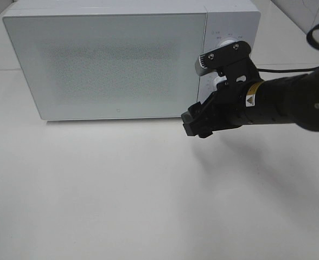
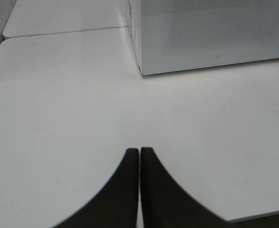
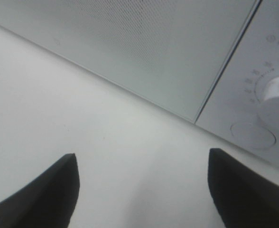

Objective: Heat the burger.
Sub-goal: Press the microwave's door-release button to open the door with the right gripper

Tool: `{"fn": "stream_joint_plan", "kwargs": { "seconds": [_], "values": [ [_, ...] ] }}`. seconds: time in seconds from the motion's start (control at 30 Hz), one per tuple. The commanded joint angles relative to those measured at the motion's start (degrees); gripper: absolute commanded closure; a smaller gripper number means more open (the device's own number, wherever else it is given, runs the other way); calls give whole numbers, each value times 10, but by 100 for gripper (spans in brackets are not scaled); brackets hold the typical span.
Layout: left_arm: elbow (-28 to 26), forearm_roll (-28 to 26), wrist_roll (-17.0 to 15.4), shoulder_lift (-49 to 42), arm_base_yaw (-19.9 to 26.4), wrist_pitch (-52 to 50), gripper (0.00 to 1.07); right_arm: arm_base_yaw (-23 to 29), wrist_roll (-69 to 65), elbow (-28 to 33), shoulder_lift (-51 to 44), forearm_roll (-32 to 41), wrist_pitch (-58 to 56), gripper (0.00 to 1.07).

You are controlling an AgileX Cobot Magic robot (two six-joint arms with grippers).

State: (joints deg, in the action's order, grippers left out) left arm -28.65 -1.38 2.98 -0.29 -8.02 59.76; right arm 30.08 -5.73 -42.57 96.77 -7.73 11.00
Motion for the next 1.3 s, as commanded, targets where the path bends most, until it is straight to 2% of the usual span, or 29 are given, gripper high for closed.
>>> {"fn": "stream_joint_plan", "kwargs": {
  "seconds": [0.03, 0.2, 0.27, 0.3, 0.33, 0.4, 0.47, 0.67, 0.8, 0.97, 1.0, 1.07, 1.3],
  "values": [
    [2, -2, 1, -3, 1, -7, 106, -3, 8, -46, -15, -3, -131, 41],
    [2, -2, 1, -3, 1, -7, 106, -26, -13, -95, -15, 3, -241, 41],
    [2, -2, 1, -3, 1, -7, 106, -64, -41, -116, -15, 3, -288, 42],
    [2, -2, 1, -3, 1, -7, 106, -64, -41, -116, -15, 3, -288, 42],
    [2, -2, 1, -3, 1, -7, 106, -93, -47, -122, -15, 3, -317, 42],
    [2, -2, 1, -3, 1, -7, 106, -105, -48, -124, -15, 3, -330, 42],
    [2, -2, 1, -3, 1, -7, 106, -156, -53, -126, -22, 4, -380, 42],
    [2, -2, 1, -3, 1, -7, 106, -193, -57, -126, -64, 17, -431, 42],
    [2, -2, 1, -3, 1, -7, 106, -195, -56, -123, -107, 16, -469, 42],
    [2, -2, 1, -3, 1, -7, 106, -195, -58, -77, -226, 16, -504, 42],
    [2, -2, 1, -3, 1, -7, 106, -195, -58, -77, -226, 16, -504, 42],
    [2, -2, 1, -3, 1, -7, 106, -195, -58, -33, -317, 16, -539, 42],
    [2, -2, 1, -3, 1, -7, 106, -195, -49, 14, -441, 17, -608, 42]
  ]
}}
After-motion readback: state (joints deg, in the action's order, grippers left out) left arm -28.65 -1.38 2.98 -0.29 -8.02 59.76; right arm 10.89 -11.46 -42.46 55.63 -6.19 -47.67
